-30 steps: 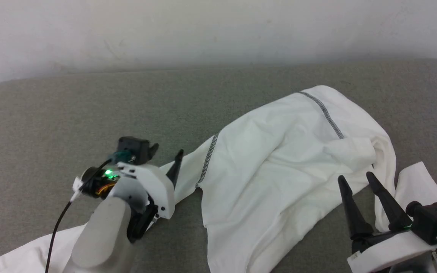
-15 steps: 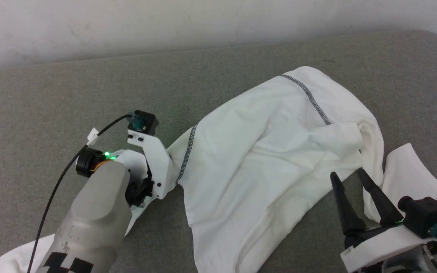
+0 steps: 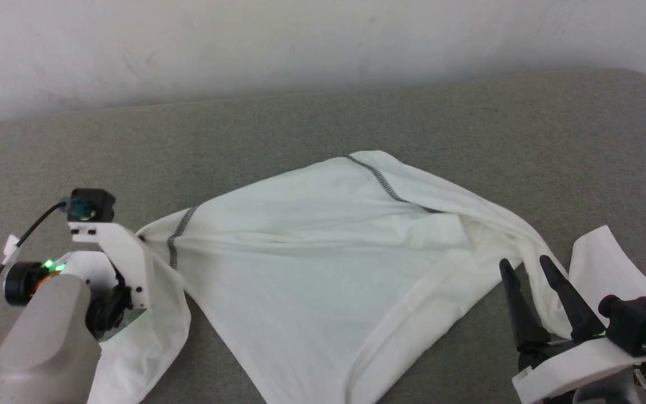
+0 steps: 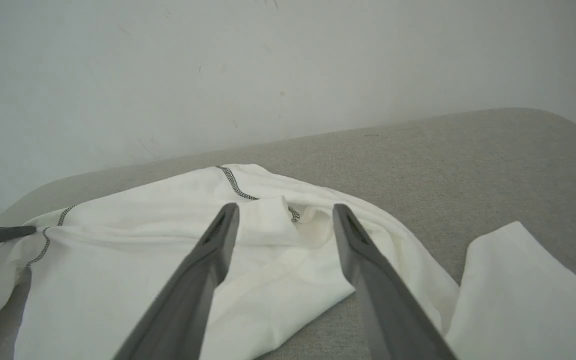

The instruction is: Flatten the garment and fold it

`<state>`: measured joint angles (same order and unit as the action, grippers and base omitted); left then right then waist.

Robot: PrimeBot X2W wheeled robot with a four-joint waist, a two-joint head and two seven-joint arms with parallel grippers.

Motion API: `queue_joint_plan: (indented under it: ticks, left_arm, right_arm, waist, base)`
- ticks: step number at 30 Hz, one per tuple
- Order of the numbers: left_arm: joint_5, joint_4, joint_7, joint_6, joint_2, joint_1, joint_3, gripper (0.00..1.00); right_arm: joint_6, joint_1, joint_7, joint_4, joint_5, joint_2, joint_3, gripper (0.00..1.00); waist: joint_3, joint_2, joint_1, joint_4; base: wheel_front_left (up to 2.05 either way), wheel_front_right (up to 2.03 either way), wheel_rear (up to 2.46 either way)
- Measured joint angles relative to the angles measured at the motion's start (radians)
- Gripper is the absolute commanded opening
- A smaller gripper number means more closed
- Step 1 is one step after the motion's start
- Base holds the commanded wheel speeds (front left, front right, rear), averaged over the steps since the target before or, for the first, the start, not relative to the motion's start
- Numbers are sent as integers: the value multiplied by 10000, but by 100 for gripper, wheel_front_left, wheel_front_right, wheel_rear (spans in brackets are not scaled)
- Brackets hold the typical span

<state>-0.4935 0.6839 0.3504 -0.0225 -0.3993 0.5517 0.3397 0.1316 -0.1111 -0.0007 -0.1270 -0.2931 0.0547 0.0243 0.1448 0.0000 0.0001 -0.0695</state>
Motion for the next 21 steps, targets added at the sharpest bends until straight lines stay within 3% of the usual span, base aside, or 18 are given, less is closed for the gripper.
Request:
queue_joint_plan:
  ticks: [4, 8, 9, 10, 17, 21]
  left_arm:
    - [-238, -347, -6, 349, -324, -605, -391, 0]
    - [-466, -606, -449, 594, -205, -1137, -589, 0]
    - [-562, -631, -564, 598, -130, -1226, -658, 10]
    - [-663, -662, -709, 608, -44, -1309, -729, 98]
    - [-583, -1712, -2025, 686, 280, -1791, -685, 100]
    - [-276, -2769, -1868, 458, 435, -1958, 46, 100]
  right_arm:
    - [0, -64, 44, -6, -36, -6, -12, 100]
    - [0, -146, 94, -12, -56, -8, -44, 100]
    - [0, -150, 104, -15, -63, -12, -44, 100]
    - [0, -158, 127, -17, -63, -10, -44, 100]
    - [0, -286, 267, -146, -63, -13, -52, 100]
    - [0, -435, 282, -255, -67, -12, -92, 100]
  waist:
    - [-131, 0, 0, 107]
    - [-223, 0, 0, 185]
    - [-253, 0, 0, 192]
    - [-281, 0, 0, 198]
    - [-556, 0, -1, 198]
    - [-644, 0, -2, 249]
  base:
    - [0, 0, 0]
    - [0, 0, 0]
    - [0, 0, 0]
    - [0, 0, 0]
    - [0, 0, 0]
    - [0, 0, 0]
